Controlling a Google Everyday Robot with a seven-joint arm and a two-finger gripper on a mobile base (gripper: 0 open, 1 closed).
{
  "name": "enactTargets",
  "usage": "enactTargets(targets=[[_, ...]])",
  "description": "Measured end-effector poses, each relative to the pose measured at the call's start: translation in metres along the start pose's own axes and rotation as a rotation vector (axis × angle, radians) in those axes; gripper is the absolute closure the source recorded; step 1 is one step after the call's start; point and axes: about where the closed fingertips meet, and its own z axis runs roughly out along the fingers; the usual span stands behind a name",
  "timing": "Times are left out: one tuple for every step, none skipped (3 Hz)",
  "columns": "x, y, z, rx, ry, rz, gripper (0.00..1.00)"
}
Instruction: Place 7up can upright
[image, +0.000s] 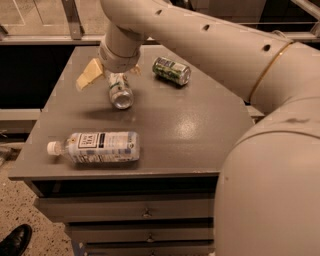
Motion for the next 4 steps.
enactTargets(targets=[[-0.005,-0.013,0.011,0.055,0.044,-0.011,0.00],[-0.007,-0.024,0.019,0.102,0.088,-0.030,0.00],[-0.005,-0.032,0.025,0.138,0.127,-0.037,0.00],[-0.004,-0.040,0.028,0.192,0.162,-0.025,0.25]])
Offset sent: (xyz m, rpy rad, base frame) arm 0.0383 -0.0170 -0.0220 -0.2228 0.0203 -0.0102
